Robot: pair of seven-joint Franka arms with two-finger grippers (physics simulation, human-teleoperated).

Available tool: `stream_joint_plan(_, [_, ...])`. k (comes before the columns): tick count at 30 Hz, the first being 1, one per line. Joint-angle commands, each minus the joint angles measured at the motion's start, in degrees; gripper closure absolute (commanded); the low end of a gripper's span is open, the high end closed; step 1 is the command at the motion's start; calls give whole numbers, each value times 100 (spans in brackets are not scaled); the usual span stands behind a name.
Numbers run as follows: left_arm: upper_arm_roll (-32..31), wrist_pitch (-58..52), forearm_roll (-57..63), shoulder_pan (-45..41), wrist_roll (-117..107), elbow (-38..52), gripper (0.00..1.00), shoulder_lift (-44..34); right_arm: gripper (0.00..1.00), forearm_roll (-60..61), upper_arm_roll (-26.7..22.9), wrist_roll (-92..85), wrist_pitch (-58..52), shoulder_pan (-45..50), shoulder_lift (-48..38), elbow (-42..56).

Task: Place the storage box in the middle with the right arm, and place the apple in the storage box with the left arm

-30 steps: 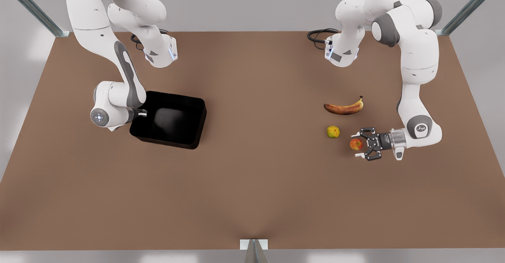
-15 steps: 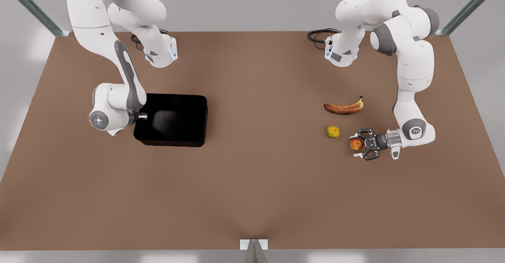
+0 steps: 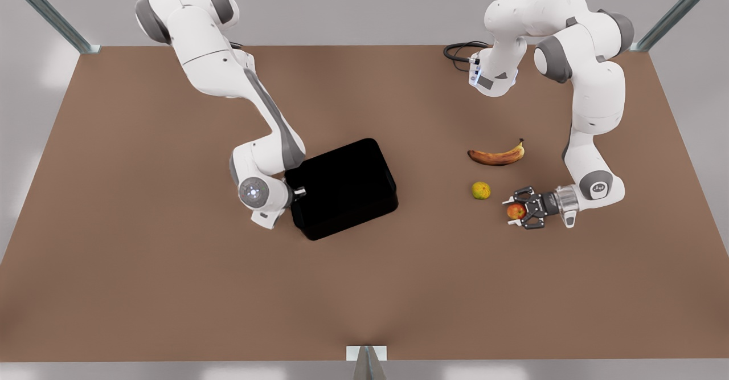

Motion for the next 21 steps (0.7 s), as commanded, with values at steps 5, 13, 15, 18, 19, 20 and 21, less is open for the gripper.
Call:
stream_joint_plan(5, [26,0,-38,35,-54,-9,10,20,57,83,123,-9,30,91,582,662])
stream_joint_plan(13, [26,9,-134,35,-124,-79,30,55,0,514,79,-71,12,91,573,715])
stream_joint_plan(15, [26,0,-134,35,-142,-79,30,46,0,514,62,-80,-67,65,538,820])
stream_joint_plan(18, [26,0,-134,35,-248,-79,38,28,0,523,-123,-62,-532,21,152,900])
stream_joint_plan(19, [26,-18,-134,35,-248,-79,39,20,0,514,-333,-79,-1005,-58,-164,908])
stream_joint_plan(20, [35,-35,-134,35,-248,-88,39,20,0,470,-500,-80,-1515,-242,-498,900])
stream_joint_plan(21, [35,-44,-134,35,-248,-132,39,11,0,172,-852,-132,-2412,-655,-973,891])
